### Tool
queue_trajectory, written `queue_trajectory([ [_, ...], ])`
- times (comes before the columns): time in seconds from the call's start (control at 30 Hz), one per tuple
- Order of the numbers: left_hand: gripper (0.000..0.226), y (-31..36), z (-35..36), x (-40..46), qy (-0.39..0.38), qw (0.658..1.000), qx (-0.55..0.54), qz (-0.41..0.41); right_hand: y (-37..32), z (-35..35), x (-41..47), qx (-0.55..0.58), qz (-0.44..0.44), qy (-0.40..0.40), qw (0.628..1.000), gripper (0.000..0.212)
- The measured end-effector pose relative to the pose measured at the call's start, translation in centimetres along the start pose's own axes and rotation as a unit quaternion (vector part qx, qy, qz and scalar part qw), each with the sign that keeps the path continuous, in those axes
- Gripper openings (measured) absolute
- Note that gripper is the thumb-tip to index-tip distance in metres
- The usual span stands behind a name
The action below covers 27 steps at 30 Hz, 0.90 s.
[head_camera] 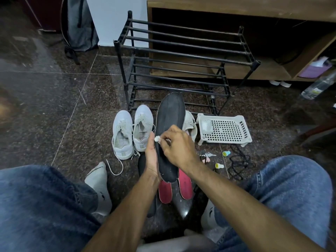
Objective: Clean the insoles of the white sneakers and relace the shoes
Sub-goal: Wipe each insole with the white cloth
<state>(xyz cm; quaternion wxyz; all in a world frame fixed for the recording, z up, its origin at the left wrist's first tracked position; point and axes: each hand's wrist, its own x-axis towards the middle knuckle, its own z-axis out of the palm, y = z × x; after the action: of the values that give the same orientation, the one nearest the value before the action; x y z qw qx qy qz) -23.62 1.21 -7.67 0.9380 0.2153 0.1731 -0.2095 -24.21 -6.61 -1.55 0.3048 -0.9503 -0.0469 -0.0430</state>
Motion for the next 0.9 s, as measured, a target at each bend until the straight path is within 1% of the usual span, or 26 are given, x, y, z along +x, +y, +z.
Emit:
queue_trajectory([
  [0.07, 0.049, 0.1, -0.2, 0.0, 0.007, 1.000, 0.000, 0.017, 0.6, -0.1, -0.9, 0.040, -0.016, -0.047, 0.998, 0.012],
  [0.13, 0.056, 0.1, -0.4, 0.2, -0.003, 1.000, 0.006, 0.024, 1.0, -0.6, -2.0, 0.071, -0.040, -0.097, 0.992, 0.011],
  [0.2, 0.057, 0.1, 0.0, 0.0, -0.018, 1.000, 0.005, 0.017, 1.0, -1.3, -2.6, 0.060, -0.058, -0.111, 0.990, 0.012],
  [0.3, 0.051, -0.2, 0.3, 0.1, -0.022, 1.000, -0.005, 0.008, 0.7, -1.7, -1.2, -0.056, -0.069, -0.072, 0.993, 0.015],
  [0.37, 0.053, -0.6, 0.4, 0.0, -0.029, 1.000, -0.006, -0.009, 0.7, -1.7, 0.6, -0.110, -0.036, -0.046, 0.992, 0.018],
  [0.43, 0.050, -0.5, 0.5, -0.2, -0.022, 0.999, -0.014, -0.026, 0.7, -1.6, 1.6, -0.139, -0.008, -0.032, 0.990, 0.021],
  [0.53, 0.049, 0.4, 0.4, -0.4, -0.005, 0.999, -0.007, -0.034, -0.3, -1.2, 0.4, -0.130, -0.011, -0.045, 0.990, 0.021],
  [0.6, 0.051, 1.1, 0.3, -0.4, 0.004, 0.999, 0.008, -0.034, -0.9, -1.2, -1.9, -0.094, -0.020, -0.083, 0.992, 0.021],
  [0.67, 0.052, 1.3, 0.1, -0.3, 0.013, 0.999, 0.010, -0.030, -1.0, -1.4, -3.5, -0.084, -0.021, -0.110, 0.990, 0.022],
  [0.77, 0.047, 0.4, 0.3, -0.4, 0.026, 0.999, 0.020, -0.040, -0.1, -1.5, -2.4, -0.137, -0.002, -0.083, 0.987, 0.024],
  [0.83, 0.035, -0.4, 0.7, -0.6, 0.024, 0.998, 0.029, -0.048, 0.6, -1.5, -0.4, -0.172, 0.024, -0.042, 0.984, 0.025],
  [0.9, 0.025, -0.8, 1.0, -0.9, 0.026, 0.996, 0.063, -0.054, 1.2, -1.8, 1.6, -0.170, 0.061, -0.018, 0.983, 0.024],
])
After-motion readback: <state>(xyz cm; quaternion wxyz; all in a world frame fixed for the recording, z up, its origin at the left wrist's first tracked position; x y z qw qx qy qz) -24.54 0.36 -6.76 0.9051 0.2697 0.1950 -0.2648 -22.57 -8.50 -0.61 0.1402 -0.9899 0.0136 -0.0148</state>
